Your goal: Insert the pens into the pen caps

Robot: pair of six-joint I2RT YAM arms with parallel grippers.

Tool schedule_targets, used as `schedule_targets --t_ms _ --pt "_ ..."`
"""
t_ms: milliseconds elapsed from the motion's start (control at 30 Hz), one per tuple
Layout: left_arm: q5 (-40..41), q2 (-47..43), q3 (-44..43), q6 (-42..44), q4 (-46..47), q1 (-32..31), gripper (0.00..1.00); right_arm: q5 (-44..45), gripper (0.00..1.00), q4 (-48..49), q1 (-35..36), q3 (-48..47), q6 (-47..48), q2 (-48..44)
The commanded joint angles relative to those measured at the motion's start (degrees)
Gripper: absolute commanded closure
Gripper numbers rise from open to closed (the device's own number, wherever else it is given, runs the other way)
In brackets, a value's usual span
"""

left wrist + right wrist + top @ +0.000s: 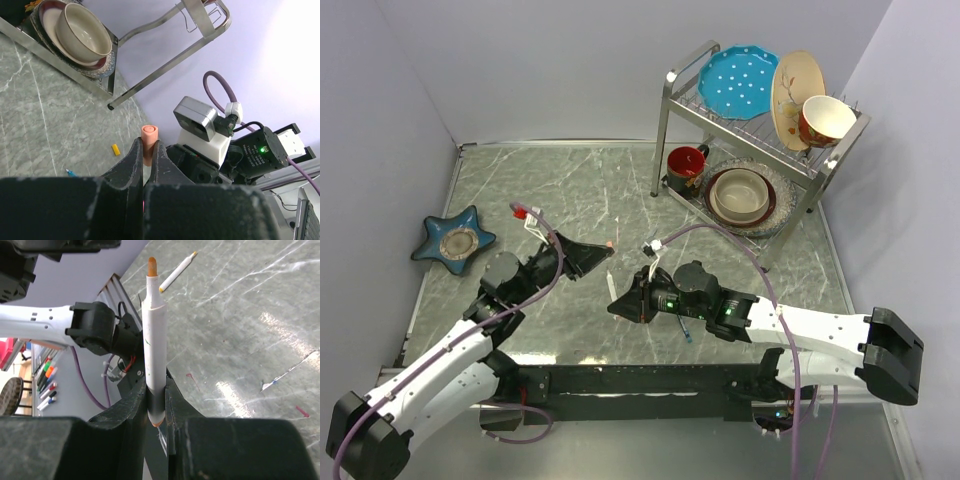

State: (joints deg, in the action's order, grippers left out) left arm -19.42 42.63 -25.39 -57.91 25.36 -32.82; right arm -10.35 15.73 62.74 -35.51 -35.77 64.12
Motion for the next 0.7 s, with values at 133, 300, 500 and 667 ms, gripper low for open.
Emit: schedule_targets --t_ms 133,300,500,667 --pt "-0.8 -2.6 -0.1 1.4 1.2 -0.2 0.99 4.0 1.0 1.9 0.6 -2.6 -0.6 -0.8" --pt "-0.4 -3.0 -0.1 2.3 -0.1 -0.2 0.99 3.9 1.0 1.6 0.5 -2.9 -0.3 -1.6" --pt "-0.5 -2.7 -0.4 2.7 -0.4 -0.3 0.99 3.7 1.0 1.4 0.8 -3.3 -0.3 -1.7" --pt "-0.4 -3.0 -0.4 3.2 -0.9 -0.3 0.99 3.8 1.0 1.2 1.1 -3.7 -0.3 -2.2"
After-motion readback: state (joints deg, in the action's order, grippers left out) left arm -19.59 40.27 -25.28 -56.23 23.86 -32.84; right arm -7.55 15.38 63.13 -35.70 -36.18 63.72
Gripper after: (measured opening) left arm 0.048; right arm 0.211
